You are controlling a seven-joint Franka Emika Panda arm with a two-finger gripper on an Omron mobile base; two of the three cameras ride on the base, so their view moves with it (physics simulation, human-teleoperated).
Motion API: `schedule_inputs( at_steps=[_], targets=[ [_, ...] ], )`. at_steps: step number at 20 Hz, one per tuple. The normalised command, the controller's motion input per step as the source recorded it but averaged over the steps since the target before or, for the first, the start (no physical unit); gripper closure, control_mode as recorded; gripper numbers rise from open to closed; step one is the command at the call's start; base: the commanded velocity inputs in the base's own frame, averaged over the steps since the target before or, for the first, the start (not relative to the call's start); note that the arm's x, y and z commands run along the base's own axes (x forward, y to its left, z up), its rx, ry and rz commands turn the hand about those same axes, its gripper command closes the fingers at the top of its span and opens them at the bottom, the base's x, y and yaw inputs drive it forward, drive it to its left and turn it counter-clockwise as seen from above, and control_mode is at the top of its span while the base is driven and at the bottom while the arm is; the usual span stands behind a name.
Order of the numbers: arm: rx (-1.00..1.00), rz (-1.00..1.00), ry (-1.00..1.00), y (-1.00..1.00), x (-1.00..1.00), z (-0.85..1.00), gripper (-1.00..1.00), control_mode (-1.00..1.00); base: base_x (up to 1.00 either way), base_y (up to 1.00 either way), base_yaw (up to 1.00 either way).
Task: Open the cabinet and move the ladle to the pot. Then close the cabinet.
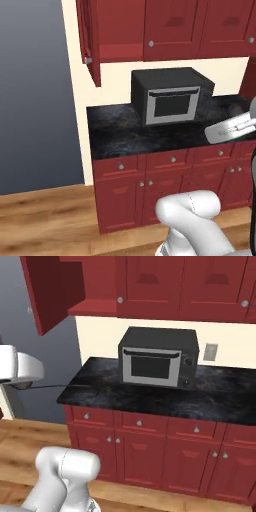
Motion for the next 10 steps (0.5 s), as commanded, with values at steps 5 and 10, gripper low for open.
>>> schedule_inputs(
  at_steps=[5, 10],
  targets=[
    [0.0, 0.0, 0.0, 0.0, 0.0, 0.0, 1.0, 1.0, -0.2, 0.0, 0.65],
    [0.0, 0.0, 0.0, 0.0, 0.0, 0.0, 1.0, 1.0, 0.0, 0.0, 0.87]
  ],
)
